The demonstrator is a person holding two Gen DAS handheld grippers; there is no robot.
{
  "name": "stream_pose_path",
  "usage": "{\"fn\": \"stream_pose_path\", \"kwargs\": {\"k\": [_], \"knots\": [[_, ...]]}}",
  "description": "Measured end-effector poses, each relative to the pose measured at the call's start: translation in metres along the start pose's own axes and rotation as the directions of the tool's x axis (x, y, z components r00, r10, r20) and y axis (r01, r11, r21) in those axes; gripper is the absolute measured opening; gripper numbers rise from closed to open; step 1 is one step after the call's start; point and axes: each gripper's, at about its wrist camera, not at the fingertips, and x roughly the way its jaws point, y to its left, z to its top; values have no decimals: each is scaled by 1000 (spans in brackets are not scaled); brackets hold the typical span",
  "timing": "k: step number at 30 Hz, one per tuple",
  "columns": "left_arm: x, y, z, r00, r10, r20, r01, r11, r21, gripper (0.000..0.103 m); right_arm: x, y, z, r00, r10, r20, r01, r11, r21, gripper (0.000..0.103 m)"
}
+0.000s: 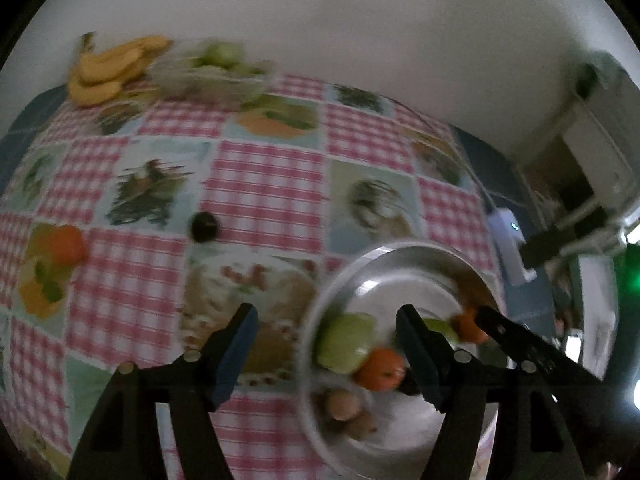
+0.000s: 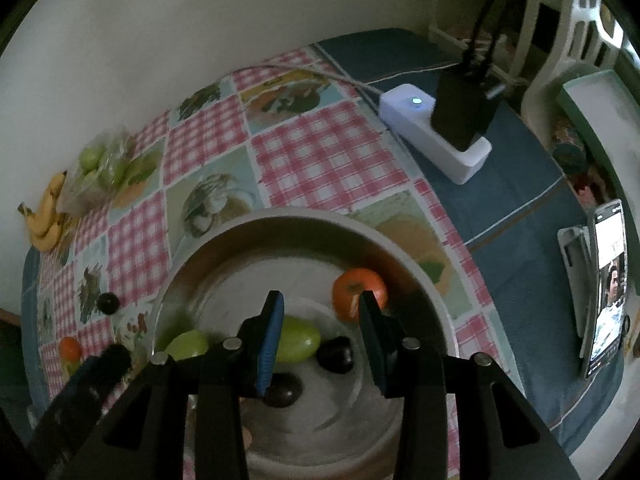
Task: Organize fruits
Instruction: 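Withdraw both open tools from the bowl over the tablecloth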
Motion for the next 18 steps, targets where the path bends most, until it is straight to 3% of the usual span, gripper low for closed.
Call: {"fn": "stream_pose_path", "kwargs": {"k": [7,12,14,15,16,18], "knots": [[-5,41,9,998,62,25,-59,993,-101,75,-5,22,-6,999,34,-13,-34,998,-58,40],[-6,52,10,997,71,24,-68,990,-121,77,-8,34,-8,1000,25,-10,-26,995,-97,40],[-4,52,9,997,79,20,-77,991,-113,83,-5,35,-9,1000,16,-17,-18,995,-103,42],[-2,52,8,996,84,18,-81,991,-108,85,-3,35,-9,1000,10,-19,-12,995,-103,54],[-1,51,7,995,93,18,-91,991,-102,95,-2,34,-9,1000,7,-19,-9,995,-101,71],[0,51,6,994,109,25,-106,990,-95,103,0,33,-10,1000,11,-19,-12,995,-95,78]]}}
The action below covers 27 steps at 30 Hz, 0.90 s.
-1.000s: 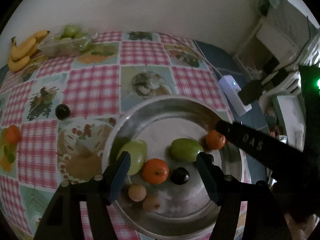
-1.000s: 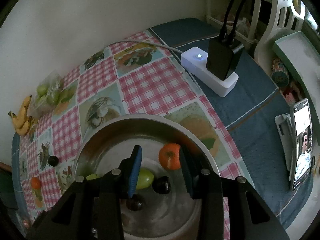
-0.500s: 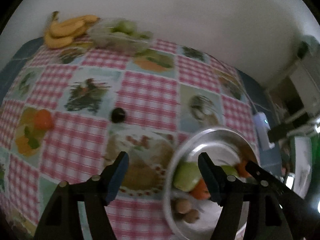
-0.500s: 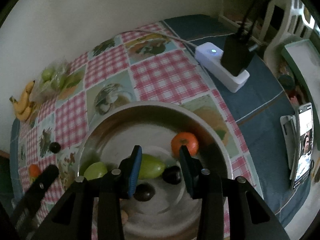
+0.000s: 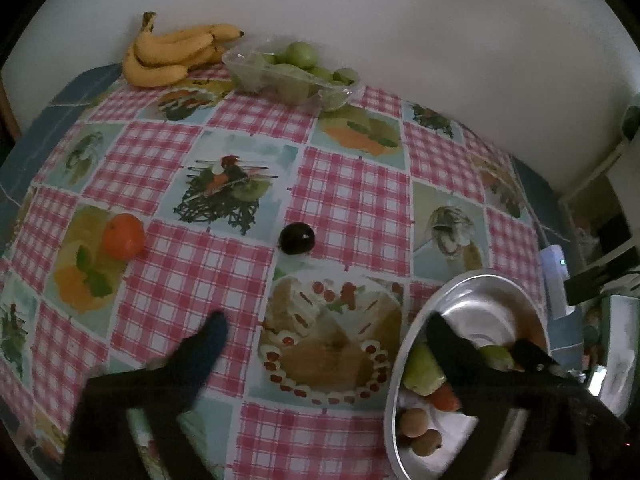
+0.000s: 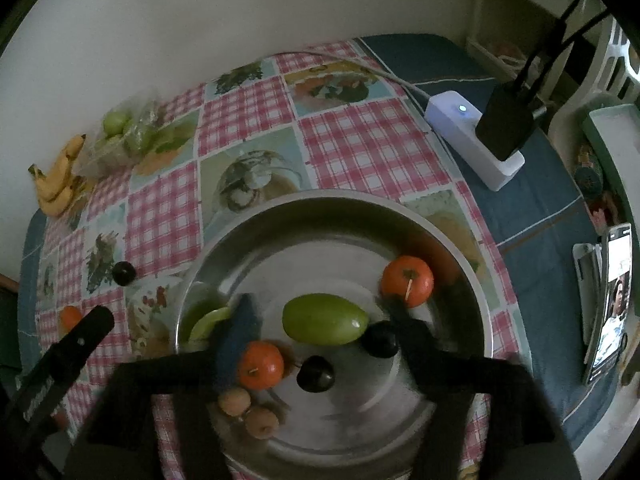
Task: Organize fruits
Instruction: 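Withdraw both open tools from the bowl over the tablecloth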
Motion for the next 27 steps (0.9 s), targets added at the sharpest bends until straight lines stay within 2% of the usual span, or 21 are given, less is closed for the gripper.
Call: {"fn": "stream_pose_path", "kwargs": {"k": [8,10,14,17,20,27], "knots": [[3,4,-1,999,40,8,-40,999,3,103,6,-1,-3,1000,-5,-19,5,1000,4,79],[4,6,-1,999,47,8,-47,999,-3,103,6,-1,-3,1000,-7,-20,7,1000,4,89],[5,9,-1,998,59,11,-59,998,-7,103,7,-1,-2,1000,-4,-21,4,1000,3,92],[5,9,-1,998,64,8,-64,998,-2,103,7,0,-3,1000,-9,-14,9,1000,-4,99],[6,7,-1,997,70,10,-70,997,7,103,8,-1,-4,1000,-30,-10,30,999,-11,100],[4,9,0,998,68,17,-69,998,15,103,8,-2,-4,1000,-19,-5,19,1000,-5,100]]}}
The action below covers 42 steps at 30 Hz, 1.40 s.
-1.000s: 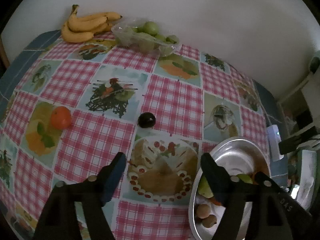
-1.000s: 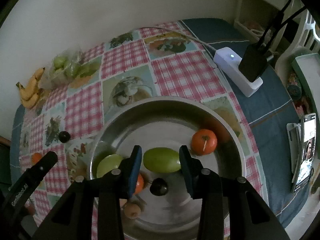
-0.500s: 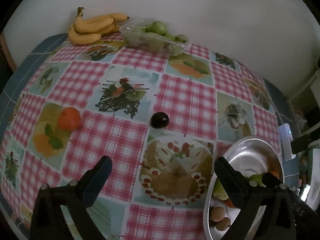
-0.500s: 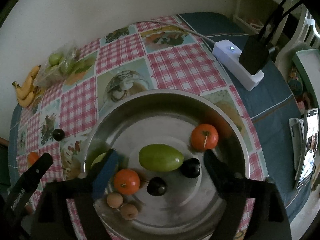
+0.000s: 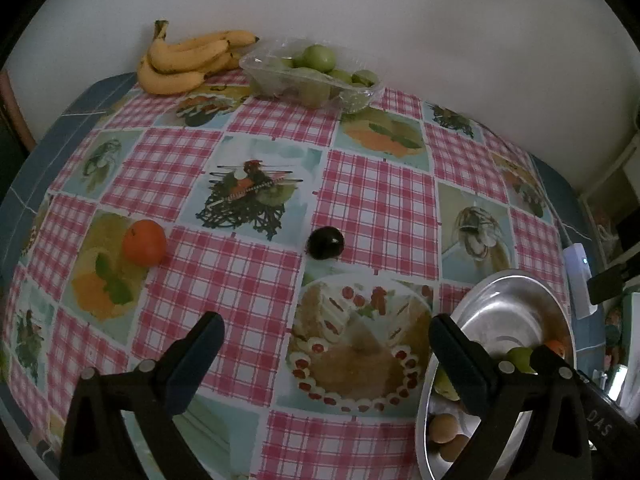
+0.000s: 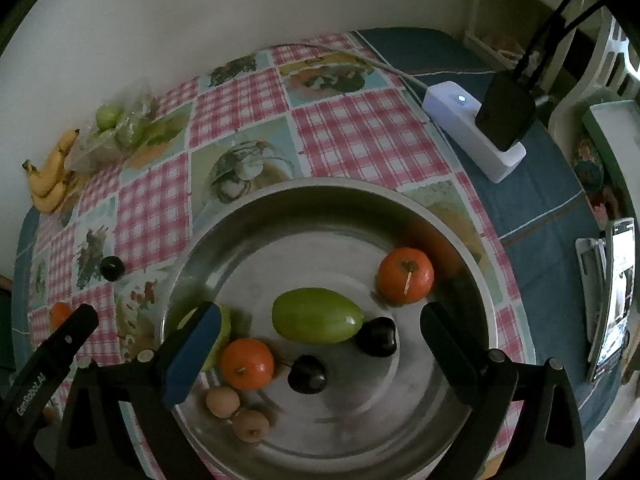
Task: Organize fruits
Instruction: 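Withdraw both open tools from the bowl over the tablecloth, then move the left tool to the tangerine while the right tool approaches the dark plum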
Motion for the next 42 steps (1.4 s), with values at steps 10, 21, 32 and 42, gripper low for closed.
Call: {"fn": "stream_pose_path", "kwargs": {"k": [10,21,32,42], "knots": [[-2,16,8,1000,9,3,-9,1000,-4,103,-2,7,0,1000,21,10,-21,1000,1,100],[-11,59,23,994,96,56,-94,995,-37,103,-10,33,-2,999,22,32,-20,998,-55,100],[-12,113,31,991,125,45,-119,984,-132,103,-8,82,-11,998,62,18,-58,987,-151,100],[-15,154,32,989,140,42,-126,963,-237,103,-10,121,-19,993,117,9,-112,971,-213,100]]}}
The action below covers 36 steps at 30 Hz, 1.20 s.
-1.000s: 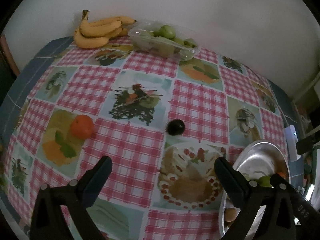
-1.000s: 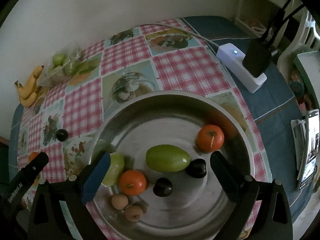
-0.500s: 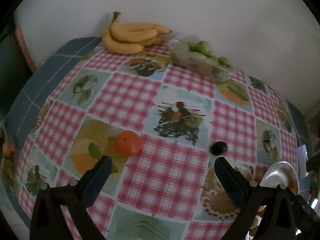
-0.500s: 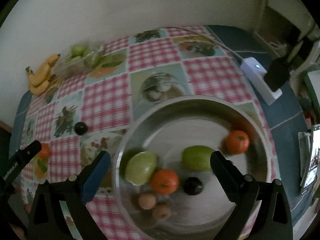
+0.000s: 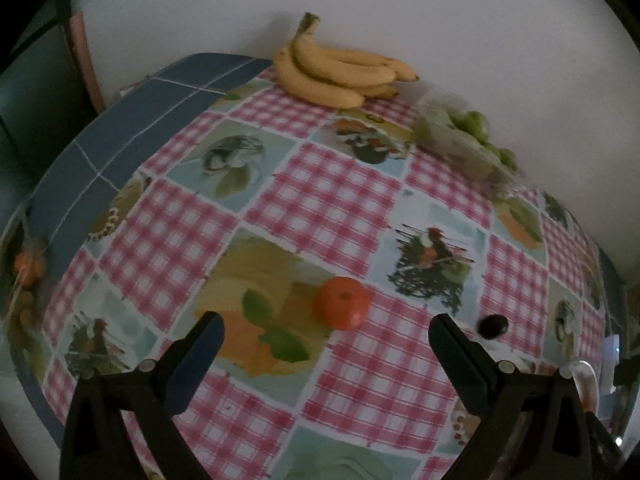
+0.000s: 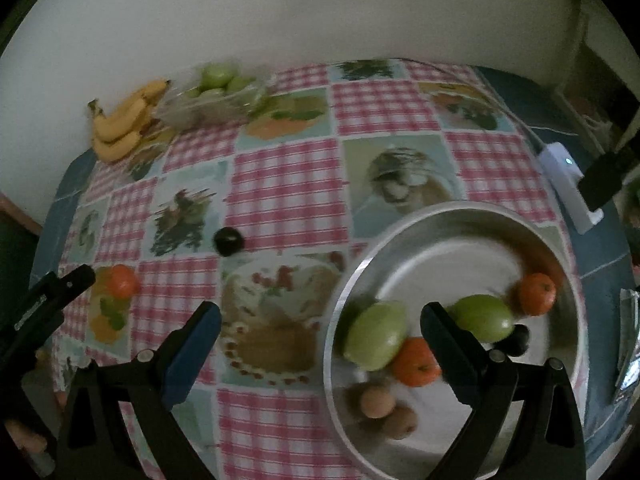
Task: Organize fruits
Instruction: 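Move the left tool to the tangerine while the right tool approaches the dark plum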
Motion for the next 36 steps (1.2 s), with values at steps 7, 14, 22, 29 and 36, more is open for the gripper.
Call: {"fn": "stream_pose_path", "kwargs": {"k": [7,14,22,29,36], "knots": [[4,19,4,1000,3,-9,-3,999,-54,103,7,32,0,999,38,-16,-38,998,-52,100],[12,35,5,999,18,-29,-21,996,-87,103,25,61,-2,997,55,-61,-61,992,-108,100],[25,42,8,998,24,-57,-29,995,-94,103,45,79,-4,995,35,-88,-48,986,-157,100],[35,40,12,997,6,-75,-13,996,-91,103,61,88,-1,995,24,-100,-41,984,-173,100],[38,35,12,997,0,-76,-8,996,-94,103,64,90,10,993,72,-89,-84,986,-145,100]]}}
